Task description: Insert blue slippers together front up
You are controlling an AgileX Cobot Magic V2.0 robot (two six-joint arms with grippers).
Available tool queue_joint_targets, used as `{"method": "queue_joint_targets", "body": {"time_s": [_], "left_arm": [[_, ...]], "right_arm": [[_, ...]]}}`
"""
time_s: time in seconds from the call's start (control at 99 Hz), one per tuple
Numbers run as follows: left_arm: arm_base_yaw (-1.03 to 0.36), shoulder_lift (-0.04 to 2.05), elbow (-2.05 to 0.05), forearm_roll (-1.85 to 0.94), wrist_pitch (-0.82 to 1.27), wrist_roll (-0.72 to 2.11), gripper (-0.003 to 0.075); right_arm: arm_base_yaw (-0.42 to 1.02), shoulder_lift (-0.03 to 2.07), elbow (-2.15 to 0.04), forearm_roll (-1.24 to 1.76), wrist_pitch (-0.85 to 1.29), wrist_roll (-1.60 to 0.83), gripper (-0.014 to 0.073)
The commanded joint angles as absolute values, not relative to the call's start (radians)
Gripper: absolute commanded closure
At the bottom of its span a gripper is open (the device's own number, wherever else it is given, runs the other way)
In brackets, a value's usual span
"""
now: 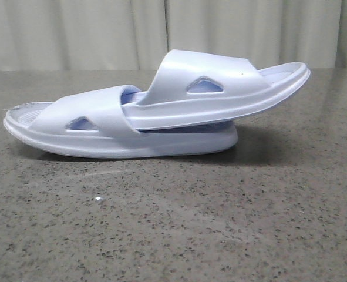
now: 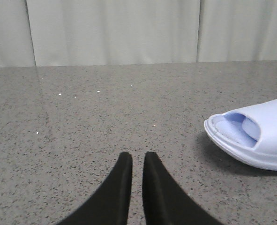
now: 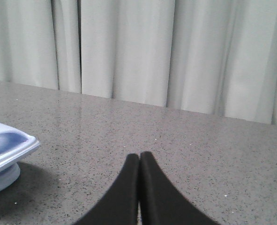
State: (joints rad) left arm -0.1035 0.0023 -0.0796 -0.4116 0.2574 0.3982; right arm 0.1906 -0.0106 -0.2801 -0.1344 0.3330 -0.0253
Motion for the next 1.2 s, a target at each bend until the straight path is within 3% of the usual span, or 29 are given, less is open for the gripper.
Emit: {"method": "queue_joint_targets", "body": {"time_s": [0.0, 0.182, 0.353, 1.191], "left_arm": [[-0.11, -0.015, -0.097, -0.265, 0.199, 0.237, 0.0704], [-0.11, -0.033, -0.043, -0.048, 0.071, 0.024, 0.0704], [-0.11, -0.033, 0.011, -0.031, -0.043, -0.017, 0.0704], [-0.11, -0.033, 0.011, -0.063, -0.023, -0.025, 0.0704]], "right_arm": [[0.186, 0.0, -0.306, -0.145, 0.259, -0.033, 0.0701], [0.186, 0.0, -0.306, -0.145, 0.259, -0.033, 0.0701], [0.186, 0.0, -0.306, -0.145, 0.259, -0.033, 0.0701], [0.186, 0.0, -0.306, -0.145, 0.26, -0.033, 0.0701]]}}
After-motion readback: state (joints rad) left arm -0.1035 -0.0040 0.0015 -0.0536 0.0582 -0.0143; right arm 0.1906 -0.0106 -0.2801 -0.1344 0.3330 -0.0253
